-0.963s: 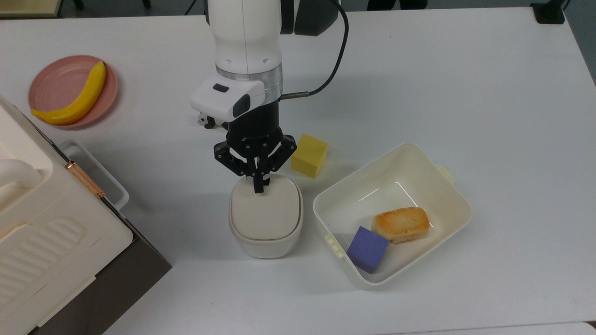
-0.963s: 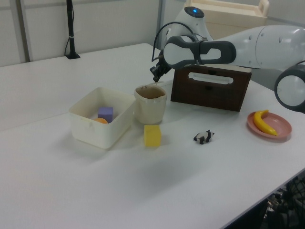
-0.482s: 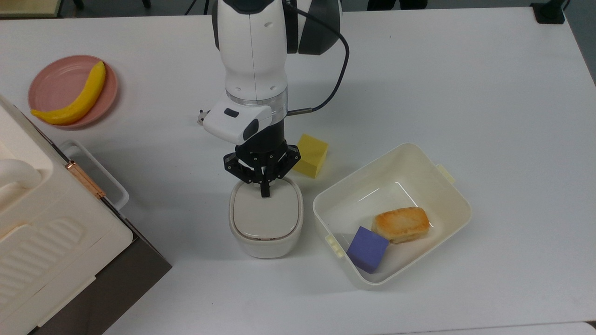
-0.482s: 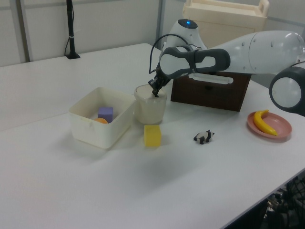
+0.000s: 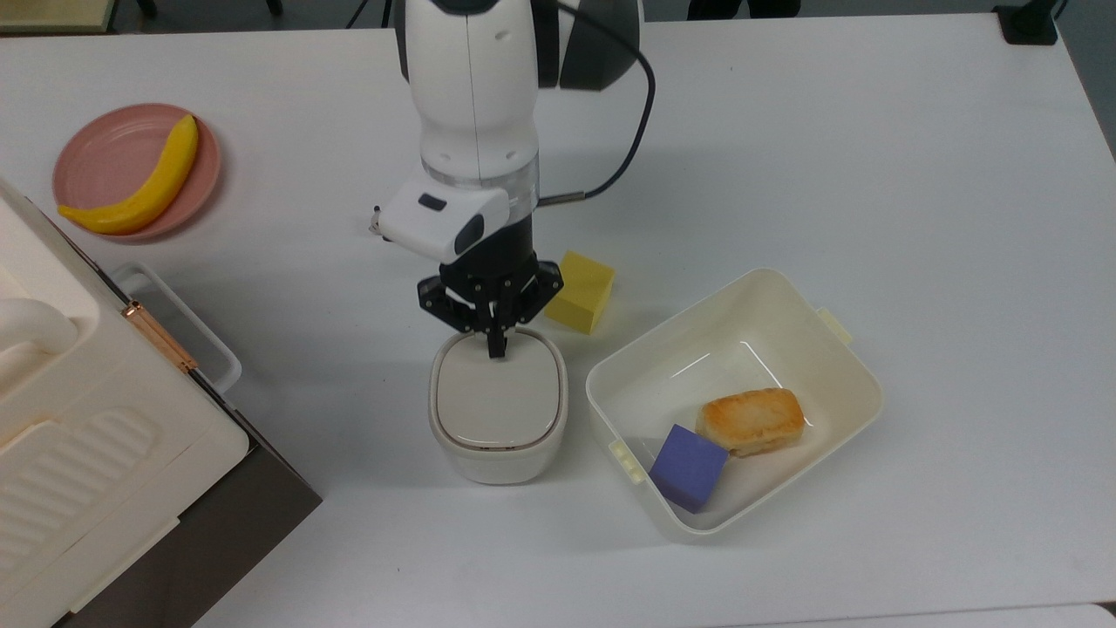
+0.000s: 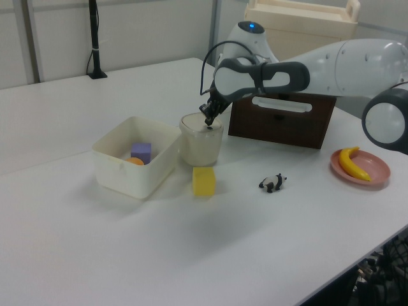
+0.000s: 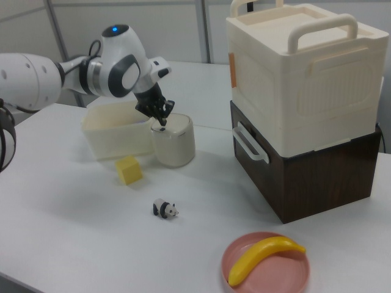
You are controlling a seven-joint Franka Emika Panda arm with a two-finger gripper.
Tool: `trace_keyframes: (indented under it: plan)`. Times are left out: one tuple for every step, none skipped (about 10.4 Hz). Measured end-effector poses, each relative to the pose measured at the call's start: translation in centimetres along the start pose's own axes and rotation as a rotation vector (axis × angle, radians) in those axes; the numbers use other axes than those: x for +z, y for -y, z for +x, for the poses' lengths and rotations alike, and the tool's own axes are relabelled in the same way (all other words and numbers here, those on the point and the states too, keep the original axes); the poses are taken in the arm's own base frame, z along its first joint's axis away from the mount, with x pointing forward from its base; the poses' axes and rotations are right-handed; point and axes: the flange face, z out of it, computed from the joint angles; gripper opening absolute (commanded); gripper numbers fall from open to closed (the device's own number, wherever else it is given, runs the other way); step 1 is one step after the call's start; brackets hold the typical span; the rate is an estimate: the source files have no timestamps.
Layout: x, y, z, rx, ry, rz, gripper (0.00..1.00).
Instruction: Close the trash can
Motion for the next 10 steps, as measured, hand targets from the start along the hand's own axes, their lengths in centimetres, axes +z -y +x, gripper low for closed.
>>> trace_keyframes:
  plan:
    - [-1.8, 0.0, 0.0, 0.000, 0.026, 0.003, 0.00]
    - [-3.8, 0.0, -0.4, 0.000, 0.066, 0.007, 0.00]
    - [-6.0, 0.1, -1.0, 0.010, 0.116, 0.013, 0.00]
    - [-8.0, 0.2, -1.7, 0.024, 0.156, 0.016, 0.00]
    - [-9.8, 0.3, -2.4, 0.035, 0.194, 0.019, 0.00]
    - [-11.4, 0.4, -3.1, 0.039, 0.233, 0.023, 0.01]
    - [-12.7, 0.5, -4.0, 0.043, 0.272, 0.026, 0.03]
    - [-13.8, 0.6, -4.8, 0.046, 0.310, 0.030, 0.03]
    - [-14.6, 0.7, -5.5, 0.048, 0.344, 0.033, 0.11]
    - [-15.1, 0.8, -6.1, 0.050, 0.366, 0.034, 0.21]
